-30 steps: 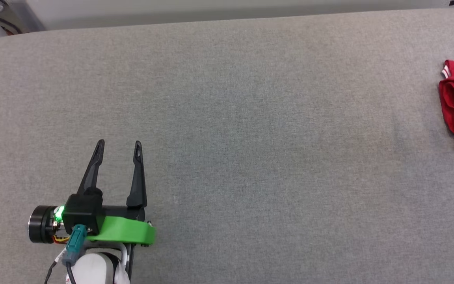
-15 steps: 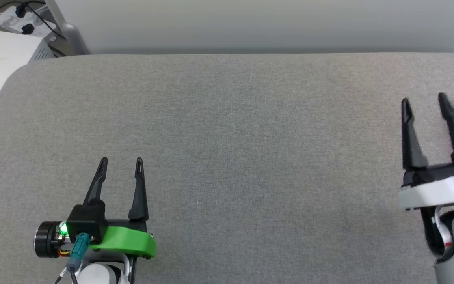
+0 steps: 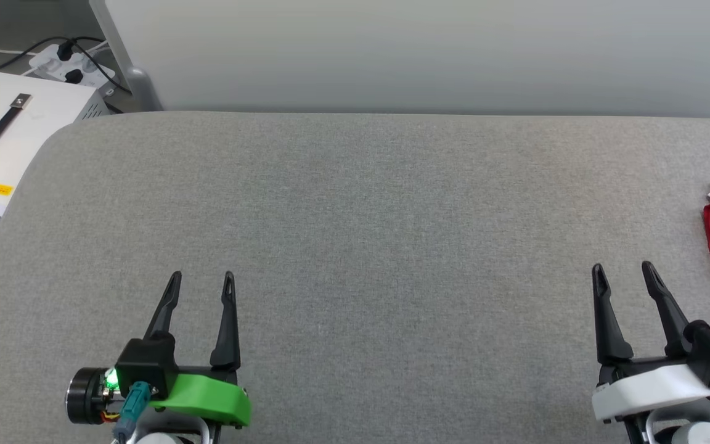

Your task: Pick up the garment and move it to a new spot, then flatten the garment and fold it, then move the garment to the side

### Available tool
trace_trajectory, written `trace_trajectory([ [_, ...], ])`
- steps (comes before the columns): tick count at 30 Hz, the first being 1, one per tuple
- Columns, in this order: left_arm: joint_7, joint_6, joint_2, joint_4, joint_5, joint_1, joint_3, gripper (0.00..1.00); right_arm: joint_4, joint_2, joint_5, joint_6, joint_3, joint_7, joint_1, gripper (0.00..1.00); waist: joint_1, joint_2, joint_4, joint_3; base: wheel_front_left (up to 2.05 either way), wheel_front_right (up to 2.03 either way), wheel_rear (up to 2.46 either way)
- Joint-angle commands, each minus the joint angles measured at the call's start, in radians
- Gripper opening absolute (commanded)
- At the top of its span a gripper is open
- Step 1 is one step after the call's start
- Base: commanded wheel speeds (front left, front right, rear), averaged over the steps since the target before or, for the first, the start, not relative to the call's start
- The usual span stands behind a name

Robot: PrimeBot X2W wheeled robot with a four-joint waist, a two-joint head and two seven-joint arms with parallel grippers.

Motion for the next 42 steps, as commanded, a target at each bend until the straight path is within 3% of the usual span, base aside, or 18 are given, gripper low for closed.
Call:
trace_trajectory([
  [1, -0.006, -0.006, -0.005, 0.0, -0.009, 0.019, -0.001, 1.0, -0.003, 0.007, 0.007, -0.001, -0.002, -0.002, 0.02, 1.0, 0.0001, 0.0, 0.003, -0.013, 0.0, 0.0, 0.0],
  [20, -0.006, -0.035, -0.01, 0.022, -0.023, 0.07, -0.003, 1.0, 0.01, 0.024, 0.024, -0.001, 0.009, -0.002, 0.096, 1.0, 0.0001, 0.0, 0.002, -0.064, 0.0, 0.0, 0.0],
  [21, 0.0, -0.033, -0.005, 0.021, -0.022, 0.055, -0.001, 0.0, 0.007, 0.021, 0.018, 0.0, 0.007, 0.0, 0.08, 0.0, 0.0001, 0.0, 0.001, -0.064, 0.0, 0.0, 0.0],
  [42, 0.034, -0.025, -0.005, 0.013, -0.011, 0.046, 0.004, 0.0, 0.003, 0.023, -0.007, 0.0, 0.009, 0.034, 0.069, 0.0, 0.0001, 0.0, -0.003, -0.064, 0.0, 0.0, 0.0],
])
